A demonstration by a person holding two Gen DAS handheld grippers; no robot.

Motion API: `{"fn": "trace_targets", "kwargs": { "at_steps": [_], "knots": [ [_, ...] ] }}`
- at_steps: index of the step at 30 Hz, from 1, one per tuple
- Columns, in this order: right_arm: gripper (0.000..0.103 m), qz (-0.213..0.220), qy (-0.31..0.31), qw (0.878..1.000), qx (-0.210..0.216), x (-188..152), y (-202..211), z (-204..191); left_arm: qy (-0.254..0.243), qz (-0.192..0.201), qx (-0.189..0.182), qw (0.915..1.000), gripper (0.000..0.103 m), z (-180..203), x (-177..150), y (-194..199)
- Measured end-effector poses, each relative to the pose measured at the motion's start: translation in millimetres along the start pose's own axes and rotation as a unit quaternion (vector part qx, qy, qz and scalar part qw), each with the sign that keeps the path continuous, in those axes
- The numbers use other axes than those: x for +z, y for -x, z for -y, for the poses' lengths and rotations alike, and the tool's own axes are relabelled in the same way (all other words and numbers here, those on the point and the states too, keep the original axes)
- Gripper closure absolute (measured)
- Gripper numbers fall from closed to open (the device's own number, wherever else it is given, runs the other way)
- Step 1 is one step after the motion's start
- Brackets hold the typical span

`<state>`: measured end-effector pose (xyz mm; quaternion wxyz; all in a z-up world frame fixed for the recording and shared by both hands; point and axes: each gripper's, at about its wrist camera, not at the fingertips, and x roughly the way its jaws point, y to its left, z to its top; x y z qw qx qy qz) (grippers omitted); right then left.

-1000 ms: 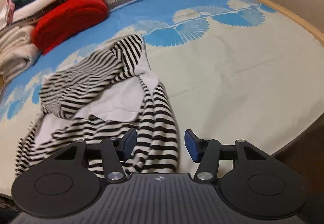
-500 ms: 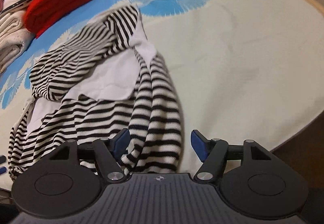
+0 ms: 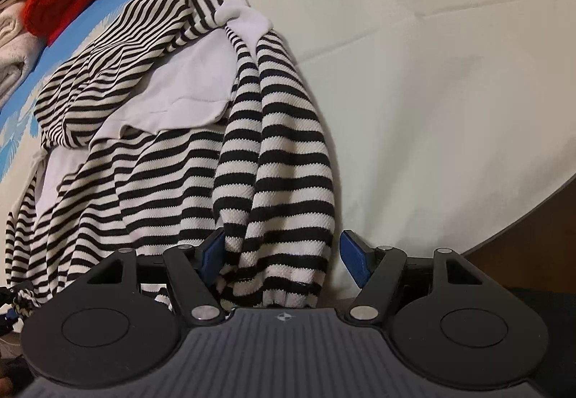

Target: Fold small clothes

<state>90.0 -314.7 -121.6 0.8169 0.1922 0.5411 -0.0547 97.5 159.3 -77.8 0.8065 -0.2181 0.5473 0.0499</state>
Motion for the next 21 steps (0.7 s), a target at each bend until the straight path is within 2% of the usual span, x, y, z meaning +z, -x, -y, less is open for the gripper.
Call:
{"fn": "trace_targets", "kwargs": {
  "at_steps": [1,2,3,4,5,6,9,11,14,16,18,21],
  "knots": [
    [0.034,0.001,0.003,1.0,0.001,-0.3,-0.2,-0.9,-0.003,0.001,-0.007,1.0,0.091,0.8,-0.4,0.8],
    [0.044,0.004,0.006,1.0,0.003,-1.2,0.0,-1.8,-0.007,0.007,-0.009,0.9999,0.094,1.9,-0.8,3.7],
    [0.071,0.006,0.005,1.0,0.009,-0.8,0.9,-1.6,-0.012,0.017,-0.007,0.9998,0.094,3.8,-1.2,9.0],
    [0.085,0.007,0.0,1.0,0.021,0.0,2.9,-0.2,-0.016,0.027,-0.012,0.9995,0.095,5.6,-1.3,15.0],
    [0.091,0.018,-0.013,0.999,0.034,1.3,8.5,2.9,-0.016,0.04,-0.024,0.9988,0.095,6.8,-1.4,23.8],
    [0.093,0.035,-0.027,0.998,0.043,2.9,15.9,6.1,-0.014,0.053,-0.038,0.9978,0.095,7.2,-1.2,33.3],
    [0.093,0.079,-0.054,0.994,0.061,5.1,39.6,16.2,-0.008,0.072,-0.064,0.9953,0.095,5.0,-2.8,54.9],
    [0.093,0.078,-0.068,0.993,0.058,4.3,43.2,22.7,-0.004,0.045,-0.056,0.9974,0.094,2.9,-6.9,50.5],
    [0.093,0.039,-0.06,0.997,0.018,0.4,28.3,23.9,0.01,-0.008,-0.04,0.9991,0.09,-2.3,-10.4,29.2],
    [0.09,0.013,-0.058,0.998,0.01,-0.9,16.4,21.9,0.016,-0.012,-0.032,0.9993,0.081,-4.3,-5.9,25.1],
    [0.078,0.01,-0.049,0.999,-0.003,-0.7,12.2,17.5,0.027,-0.01,-0.035,0.999,0.054,-6.7,-2.0,25.3],
    [0.06,0.014,-0.04,0.999,-0.014,-1.2,12.1,13.1,0.039,-0.001,-0.03,0.9988,0.049,-10.7,2.2,23.1]
  ]
}}
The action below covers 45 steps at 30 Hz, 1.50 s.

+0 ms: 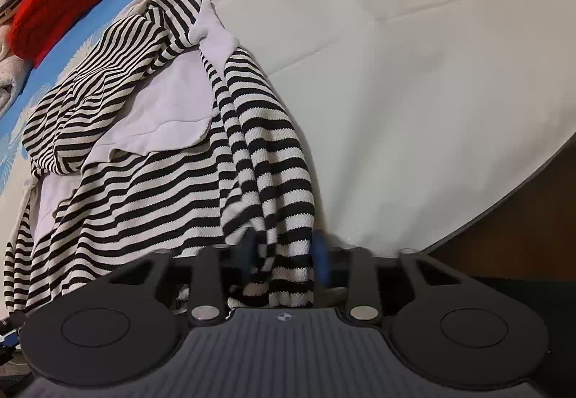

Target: Fold small clothes

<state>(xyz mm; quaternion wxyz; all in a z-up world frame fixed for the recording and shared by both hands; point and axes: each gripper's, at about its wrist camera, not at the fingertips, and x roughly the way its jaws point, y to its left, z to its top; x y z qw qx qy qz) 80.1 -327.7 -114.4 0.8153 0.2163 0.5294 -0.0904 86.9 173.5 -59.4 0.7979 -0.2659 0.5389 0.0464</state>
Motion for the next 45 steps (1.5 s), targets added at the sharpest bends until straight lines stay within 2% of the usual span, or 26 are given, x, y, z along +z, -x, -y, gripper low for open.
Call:
{"fn": "trace_targets", "kwargs": {
  "at_steps": [8,13,16,19,23,25,26,28,29,30,33,37,41,45],
  "knots": [
    [0.056,-0.016,0.013,1.0,0.001,-5.2,-8.0,-7.2,0.012,-0.017,0.027,0.9994,0.042,-5.1,-0.7,-17.0],
    [0.055,-0.005,0.005,1.0,0.015,-4.7,-1.4,-5.3,0.035,0.001,0.01,0.9993,0.04,-10.0,1.0,-10.5],
    [0.049,0.011,0.003,0.999,0.032,-1.8,3.6,-6.0,0.041,0.002,0.01,0.9991,0.04,-10.1,2.2,-10.4],
    [0.046,-0.005,0.008,1.0,0.028,-2.2,-2.7,-7.4,0.036,-0.006,0.015,0.9992,0.04,-8.1,0.7,-14.7],
    [0.046,-0.02,0.025,0.999,0.013,-4.7,-9.5,-11.7,0.017,-0.011,0.022,0.9996,0.043,-4.0,-2.1,-17.7],
    [0.046,-0.019,0.028,0.999,0.012,-5.6,-9.4,-11.8,0.009,-0.012,0.024,0.9996,0.05,-3.5,-3.0,-18.1],
    [0.047,-0.019,0.03,0.999,0.012,-5.9,-9.2,-11.5,0.005,-0.013,0.022,0.9996,0.058,-3.8,-3.4,-18.4],
    [0.057,-0.018,0.031,0.999,0.011,-6.9,-9.0,-11.2,-0.002,-0.016,0.019,0.9997,0.073,-3.2,-4.4,-19.0],
    [0.067,-0.019,0.031,0.999,0.012,-7.1,-9.0,-10.6,-0.005,-0.017,0.015,0.9997,0.086,-2.3,-4.9,-19.3],
    [0.078,-0.019,0.031,0.999,0.013,-7.2,-8.7,-9.7,-0.009,-0.015,0.01,0.9998,0.09,-1.1,-5.3,-18.6],
    [0.091,-0.01,0.028,0.999,0.025,-5.7,-3.6,-7.5,-0.026,-0.005,0.007,0.9996,0.094,4.2,-5.7,-12.1],
    [0.093,0.026,0.017,0.998,0.049,1.5,19.7,-5.1,-0.059,0.012,-0.015,0.9981,0.094,16.3,-1.2,12.8],
    [0.094,0.07,0.023,0.993,0.093,12.9,63.9,-4.7,-0.092,0.043,-0.051,0.9935,0.095,29.5,9.0,55.8],
    [0.095,0.091,0.042,0.987,0.124,13.9,111.5,-3.2,-0.114,0.033,-0.065,0.9908,0.095,34.3,6.3,100.7]
  ]
}}
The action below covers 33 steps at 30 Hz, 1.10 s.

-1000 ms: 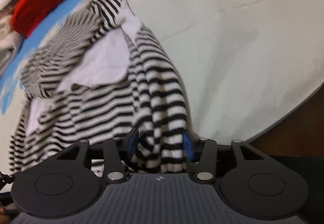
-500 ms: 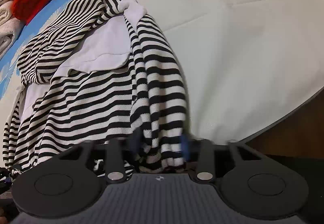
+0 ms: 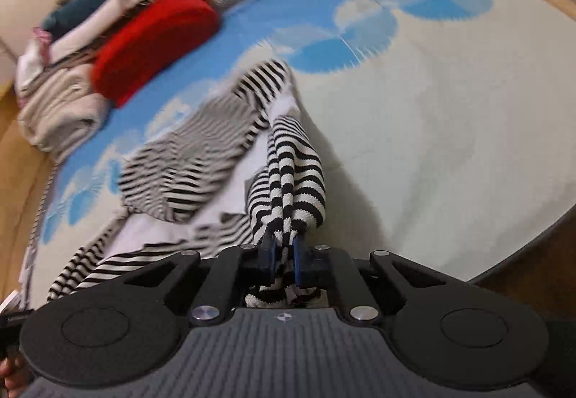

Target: Fold small clothes

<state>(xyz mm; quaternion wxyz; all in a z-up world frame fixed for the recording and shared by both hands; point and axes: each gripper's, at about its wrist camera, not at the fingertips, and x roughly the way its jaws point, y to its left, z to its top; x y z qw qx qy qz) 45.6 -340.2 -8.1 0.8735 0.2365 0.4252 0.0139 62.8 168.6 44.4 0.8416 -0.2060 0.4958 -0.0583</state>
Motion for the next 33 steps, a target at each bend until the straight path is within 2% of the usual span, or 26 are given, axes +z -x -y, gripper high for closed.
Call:
{"fn": "trace_targets", "kwargs": {
  "at_steps": [6,8,10,14,20,22,23,24,25,26,27,29,31,33],
  "knots": [
    [0.095,-0.007,-0.002,0.999,0.053,-5.9,93.3,-1.7,-0.004,0.006,-0.064,0.9979,0.095,3.2,-16.3,88.3],
    [0.095,0.0,0.002,0.998,0.065,-7.2,112.8,-3.5,-0.005,0.008,-0.07,0.9975,0.095,1.5,-18.3,96.3],
    [0.095,-0.002,0.003,0.998,0.068,-1.9,114.2,-6.1,0.001,0.004,-0.065,0.9979,0.095,2.1,-13.9,86.6],
    [0.095,-0.02,0.004,0.999,0.048,16.6,67.9,-11.5,0.033,-0.008,-0.056,0.9978,0.095,-8.6,17.6,37.2],
    [0.094,-0.046,0.013,0.998,0.029,73.6,-42.1,-21.9,0.09,-0.038,-0.022,0.995,0.093,-36.1,103.4,-69.5],
    [0.093,-0.054,0.008,0.998,0.029,94.5,-83.0,-25.7,0.109,-0.053,-0.025,0.9923,0.089,-46.2,128.8,-104.9],
    [0.09,-0.056,0.003,0.998,0.023,106.8,-106.5,-25.9,0.129,-0.056,-0.021,0.9898,0.086,-54.4,139.7,-119.4],
    [0.083,-0.054,-0.005,0.998,0.013,113.7,-119.9,-25.9,0.154,-0.058,-0.017,0.9863,0.081,-63.5,147.4,-129.1],
    [0.081,-0.039,-0.016,0.999,-0.001,122.5,-132.5,-23.7,0.183,-0.054,-0.024,0.9813,0.075,-74.0,152.3,-134.2],
    [0.079,-0.023,-0.012,1.0,-0.009,127.2,-138.1,-22.6,0.207,-0.041,-0.04,0.9766,0.061,-84.2,153.5,-134.2],
    [0.073,-0.009,-0.003,1.0,-0.015,130.2,-141.2,-21.5,0.226,-0.025,-0.055,0.9723,0.051,-93.1,152.0,-130.6],
    [0.064,0.02,0.004,1.0,-0.01,123.3,-139.5,-12.6,0.255,-0.005,-0.062,0.9651,0.05,-103.8,147.3,-117.4],
    [0.064,-0.024,-0.002,1.0,-0.013,116.4,-147.0,-5.7,0.211,0.012,-0.072,0.9748,0.05,-97.7,149.8,-105.3],
    [0.064,-0.018,0.043,0.999,0.001,110.0,-144.7,-14.8,0.139,0.015,-0.072,0.9876,0.049,-84.7,152.2,-98.4]
  ]
}}
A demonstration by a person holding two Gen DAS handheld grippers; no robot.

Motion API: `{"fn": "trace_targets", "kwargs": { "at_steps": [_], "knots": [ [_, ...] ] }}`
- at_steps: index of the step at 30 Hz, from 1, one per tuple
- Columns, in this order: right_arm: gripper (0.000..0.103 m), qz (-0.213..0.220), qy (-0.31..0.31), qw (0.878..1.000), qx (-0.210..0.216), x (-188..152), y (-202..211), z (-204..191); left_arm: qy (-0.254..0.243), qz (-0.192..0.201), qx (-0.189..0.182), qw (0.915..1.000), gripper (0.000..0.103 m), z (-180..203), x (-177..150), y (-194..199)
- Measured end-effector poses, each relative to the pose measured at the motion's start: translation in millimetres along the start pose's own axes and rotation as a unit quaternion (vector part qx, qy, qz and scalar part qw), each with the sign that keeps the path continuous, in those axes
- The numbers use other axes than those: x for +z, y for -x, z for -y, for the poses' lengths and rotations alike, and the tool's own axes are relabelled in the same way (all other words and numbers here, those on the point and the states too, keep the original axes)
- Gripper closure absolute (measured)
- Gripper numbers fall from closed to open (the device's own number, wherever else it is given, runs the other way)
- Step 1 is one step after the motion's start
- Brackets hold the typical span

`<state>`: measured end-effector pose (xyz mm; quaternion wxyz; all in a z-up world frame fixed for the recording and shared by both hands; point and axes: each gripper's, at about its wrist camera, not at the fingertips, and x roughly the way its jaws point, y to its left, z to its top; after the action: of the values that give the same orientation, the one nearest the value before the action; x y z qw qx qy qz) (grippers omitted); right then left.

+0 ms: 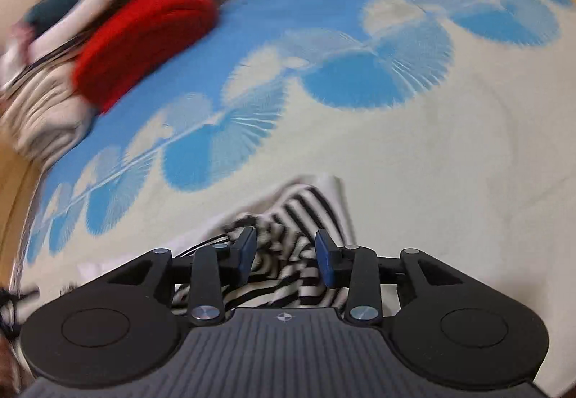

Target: Fold small clothes

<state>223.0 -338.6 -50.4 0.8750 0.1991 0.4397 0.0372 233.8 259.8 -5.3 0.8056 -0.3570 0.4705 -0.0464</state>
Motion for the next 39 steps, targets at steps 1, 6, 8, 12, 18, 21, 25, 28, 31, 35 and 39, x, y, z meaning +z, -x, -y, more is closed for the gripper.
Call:
{"fn": "trace_targets", "kwargs": {
  "at_steps": [1,6,8,12,18,21,25,28,31,35,39],
  "knots": [
    [0.064,0.004,0.045,0.999,-0.005,-4.4,0.5,-8.8,-0.04,-0.006,0.005,0.9992,0.048,5.8,-1.8,-0.3],
    [0.062,-0.013,0.199,0.979,-0.032,-25.0,-13.8,-37.5,-0.194,-0.034,0.061,0.9786,0.043,32.5,-30.7,-14.5],
    [0.06,-0.007,0.238,0.97,-0.044,-33.0,-19.8,-45.0,-0.238,-0.044,0.068,0.9679,0.04,37.9,-45.5,-19.6],
    [0.06,0.009,0.302,0.95,-0.074,-43.6,-31.5,-56.9,-0.326,-0.029,0.116,0.9379,0.04,48.0,-64.4,-39.7],
    [0.068,0.023,0.339,0.937,-0.083,-46.1,-52.6,-67.6,-0.361,-0.015,0.107,0.9262,0.053,59.6,-65.5,-62.3],
    [0.093,0.016,0.338,0.939,-0.057,-39.0,-59.8,-71.2,-0.373,-0.023,0.11,0.9211,0.097,65.4,-59.6,-72.6],
    [0.098,0.086,0.27,0.958,-0.039,-7.1,-45.2,-70.6,-0.269,0.103,0.097,0.9525,0.1,65.6,-21.9,-44.6],
    [0.099,0.144,0.2,0.969,-0.03,17.1,-35.6,-65.5,-0.232,0.111,0.108,0.9603,0.1,64.9,-7.4,-53.9],
    [0.099,0.12,0.221,0.966,-0.065,22.7,-61.9,-74.8,-0.253,0.08,0.161,0.9507,0.1,71.8,-7.0,-84.5],
    [0.1,0.105,0.224,0.964,-0.096,30.7,-91.8,-81.9,-0.229,0.115,0.163,0.9527,0.1,69.6,6.9,-90.6],
    [0.1,0.075,0.249,0.958,-0.119,27.9,-123.6,-88.7,-0.244,0.052,0.21,0.9453,0.099,57.5,9.5,-124.3]
  ]
}}
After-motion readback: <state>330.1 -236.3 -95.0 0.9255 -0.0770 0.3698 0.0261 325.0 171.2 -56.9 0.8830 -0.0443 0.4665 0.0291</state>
